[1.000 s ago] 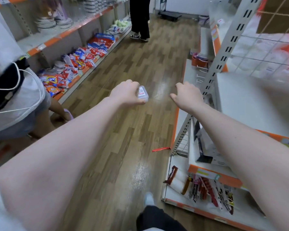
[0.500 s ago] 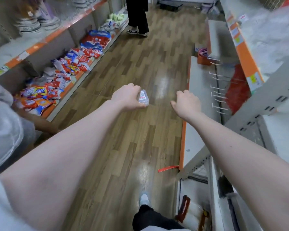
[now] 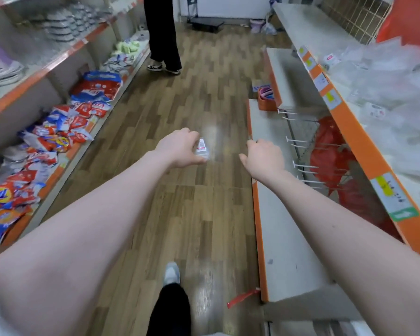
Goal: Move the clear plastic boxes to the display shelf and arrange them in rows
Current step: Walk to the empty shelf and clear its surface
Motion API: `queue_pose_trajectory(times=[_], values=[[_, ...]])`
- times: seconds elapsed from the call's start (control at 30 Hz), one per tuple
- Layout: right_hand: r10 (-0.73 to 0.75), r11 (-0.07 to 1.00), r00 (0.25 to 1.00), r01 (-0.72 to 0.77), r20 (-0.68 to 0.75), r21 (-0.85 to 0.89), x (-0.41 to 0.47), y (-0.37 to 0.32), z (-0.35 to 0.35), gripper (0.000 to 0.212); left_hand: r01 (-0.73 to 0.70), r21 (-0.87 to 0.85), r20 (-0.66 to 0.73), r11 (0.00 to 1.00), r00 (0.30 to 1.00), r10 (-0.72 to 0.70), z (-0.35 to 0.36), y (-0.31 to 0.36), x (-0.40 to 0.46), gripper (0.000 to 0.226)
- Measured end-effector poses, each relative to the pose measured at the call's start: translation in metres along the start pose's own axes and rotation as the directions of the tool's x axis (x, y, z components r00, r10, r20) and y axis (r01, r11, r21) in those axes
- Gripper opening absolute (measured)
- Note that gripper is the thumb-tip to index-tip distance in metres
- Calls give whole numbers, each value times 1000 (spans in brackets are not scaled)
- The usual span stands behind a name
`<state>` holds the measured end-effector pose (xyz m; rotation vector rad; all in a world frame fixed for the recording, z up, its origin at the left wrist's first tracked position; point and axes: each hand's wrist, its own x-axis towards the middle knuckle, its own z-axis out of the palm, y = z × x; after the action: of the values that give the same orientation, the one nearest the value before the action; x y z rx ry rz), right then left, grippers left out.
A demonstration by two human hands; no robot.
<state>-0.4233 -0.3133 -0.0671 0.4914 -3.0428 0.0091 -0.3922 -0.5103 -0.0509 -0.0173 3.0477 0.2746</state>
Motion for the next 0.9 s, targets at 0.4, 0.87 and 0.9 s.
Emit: queue_pose_trajectory(times=[0.4,0.87,0.9], values=[[190,982,975,-189,113,-21,253,-16,45,47,-84,8,108,996,991,83,-13,-108,257,54],[299,952,954,-300,35,56,486,60,49,41,-204,-20,68,979,976,205,-45,-103,528,58],[292,954,956,-294,36,55,506,70,51,41,-200,-16,57,980,978,201,-46,-100,548,55]])
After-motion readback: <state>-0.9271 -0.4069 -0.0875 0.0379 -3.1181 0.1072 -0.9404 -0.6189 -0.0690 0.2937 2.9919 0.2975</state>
